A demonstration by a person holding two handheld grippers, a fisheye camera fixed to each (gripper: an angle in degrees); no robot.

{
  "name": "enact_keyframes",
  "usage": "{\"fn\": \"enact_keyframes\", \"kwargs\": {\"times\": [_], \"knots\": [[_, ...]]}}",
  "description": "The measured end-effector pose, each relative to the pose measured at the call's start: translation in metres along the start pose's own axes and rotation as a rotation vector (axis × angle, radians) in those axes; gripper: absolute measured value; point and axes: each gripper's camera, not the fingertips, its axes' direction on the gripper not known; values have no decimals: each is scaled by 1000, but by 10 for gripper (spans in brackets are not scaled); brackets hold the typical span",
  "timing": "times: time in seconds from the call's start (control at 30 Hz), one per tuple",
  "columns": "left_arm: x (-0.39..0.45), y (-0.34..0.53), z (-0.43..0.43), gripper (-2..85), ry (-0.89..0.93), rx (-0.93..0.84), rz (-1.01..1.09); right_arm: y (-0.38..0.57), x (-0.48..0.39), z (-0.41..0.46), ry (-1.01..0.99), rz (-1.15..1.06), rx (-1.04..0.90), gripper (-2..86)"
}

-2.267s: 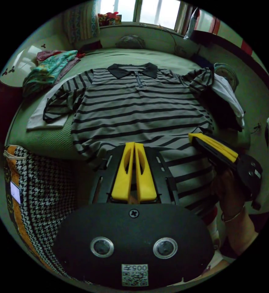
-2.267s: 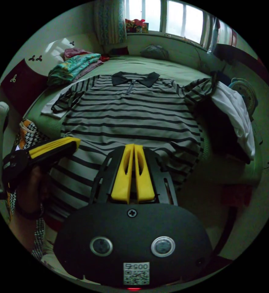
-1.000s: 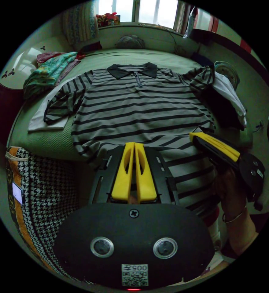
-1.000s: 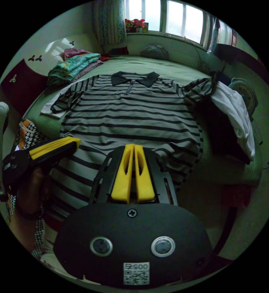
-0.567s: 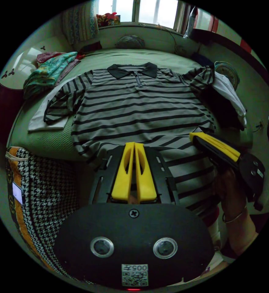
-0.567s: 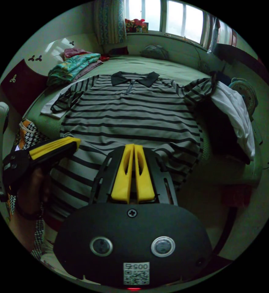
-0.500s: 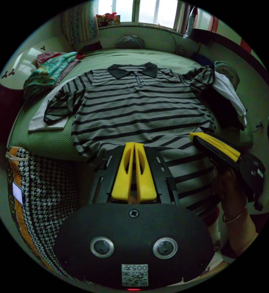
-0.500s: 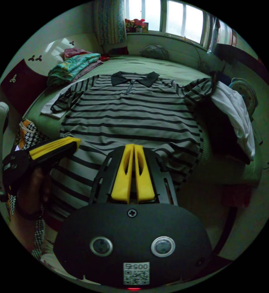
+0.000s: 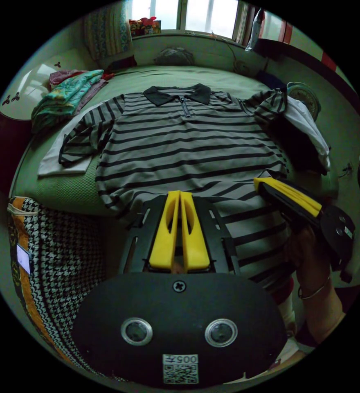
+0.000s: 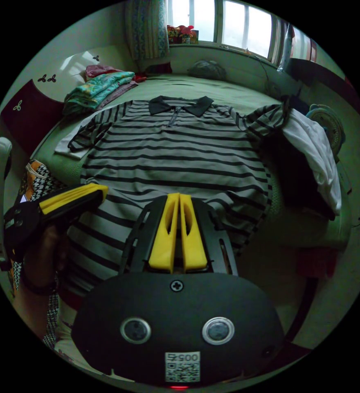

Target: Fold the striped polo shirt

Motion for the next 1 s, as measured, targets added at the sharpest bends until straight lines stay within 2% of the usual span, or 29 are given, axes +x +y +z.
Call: {"fn": "enact_keyframes", "kwargs": {"times": [1.0], "knots": [[2, -8, 16, -7, -11, 0, 5, 0, 5, -31, 23, -8, -2, -10]]}}
